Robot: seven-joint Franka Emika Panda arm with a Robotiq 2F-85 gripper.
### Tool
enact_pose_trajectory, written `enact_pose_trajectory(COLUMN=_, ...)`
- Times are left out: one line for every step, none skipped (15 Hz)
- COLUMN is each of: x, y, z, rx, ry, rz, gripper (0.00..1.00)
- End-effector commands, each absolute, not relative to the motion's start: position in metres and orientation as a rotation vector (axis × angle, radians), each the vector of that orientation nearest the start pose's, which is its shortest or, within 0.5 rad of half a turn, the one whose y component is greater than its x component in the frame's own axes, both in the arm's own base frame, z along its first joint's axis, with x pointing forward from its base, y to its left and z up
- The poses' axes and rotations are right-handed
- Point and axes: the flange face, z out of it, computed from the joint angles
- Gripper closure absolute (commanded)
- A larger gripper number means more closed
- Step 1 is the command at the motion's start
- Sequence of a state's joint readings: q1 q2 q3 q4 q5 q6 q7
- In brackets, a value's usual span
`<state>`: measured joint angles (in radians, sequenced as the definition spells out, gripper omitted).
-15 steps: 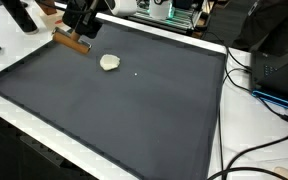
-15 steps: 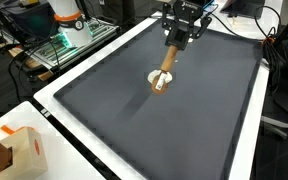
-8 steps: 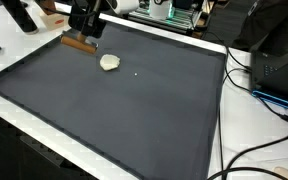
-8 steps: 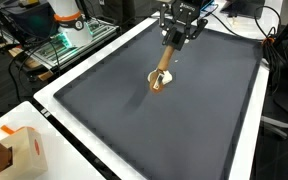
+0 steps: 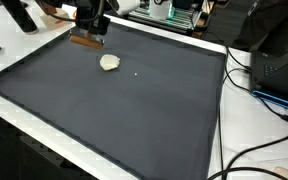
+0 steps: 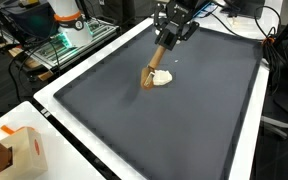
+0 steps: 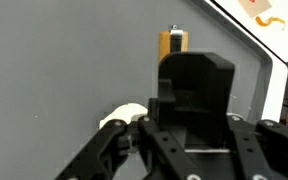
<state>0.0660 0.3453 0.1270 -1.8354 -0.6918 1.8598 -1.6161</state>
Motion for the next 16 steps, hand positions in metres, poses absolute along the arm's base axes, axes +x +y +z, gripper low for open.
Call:
enact_pose_trajectory(x=0.602, y=0.061, z=0.337, rx=1.350, ry=2.455, rz=-0.900, gripper=0.76)
enact_pose_trajectory(x=0.601, y=0.060, z=0.335, rx=1.352, ry=2.457, rz=-0.906, gripper=0.76)
enact_pose_trajectory(x=0.601, y=0.060, z=0.334, rx=1.353, ry=2.455, rz=-0.912, gripper=0.76)
enact_pose_trajectory(x=0.601, y=0.060, z=0.332, rx=1.354, ry=2.456, rz=-0.917, gripper=0.76)
enact_pose_trajectory(x=0.601, y=0.060, z=0.331, rx=1.355, ry=2.454, rz=-0.923, gripper=0.76)
enact_pose_trajectory(x=0.601, y=0.060, z=0.330, rx=1.355, ry=2.452, rz=-0.927, gripper=0.76)
enact_pose_trajectory(x=0.601, y=0.059, z=0.328, rx=1.354, ry=2.450, rz=-0.932, gripper=0.76)
enact_pose_trajectory(x=0.601, y=0.059, z=0.327, rx=1.350, ry=2.451, rz=-0.937, gripper=0.76)
enact_pose_trajectory(x=0.602, y=0.058, z=0.326, rx=1.348, ry=2.452, rz=-0.939, gripper=0.76)
enact_pose_trajectory(x=0.602, y=0.058, z=0.326, rx=1.347, ry=2.453, rz=-0.939, gripper=0.76)
enact_pose_trajectory(x=0.602, y=0.058, z=0.325, rx=1.347, ry=2.454, rz=-0.940, gripper=0.76)
enact_pose_trajectory(x=0.603, y=0.057, z=0.326, rx=1.351, ry=2.455, rz=-0.934, gripper=0.76)
enact_pose_trajectory(x=0.603, y=0.056, z=0.327, rx=1.361, ry=2.454, rz=-0.928, gripper=0.76)
enact_pose_trajectory(x=0.604, y=0.056, z=0.328, rx=1.367, ry=2.459, rz=-0.919, gripper=0.76)
enact_pose_trajectory(x=0.604, y=0.054, z=0.329, rx=1.394, ry=2.469, rz=-0.901, gripper=0.76)
enact_pose_trajectory(x=0.604, y=0.052, z=0.332, rx=1.431, ry=2.487, rz=-0.869, gripper=0.76)
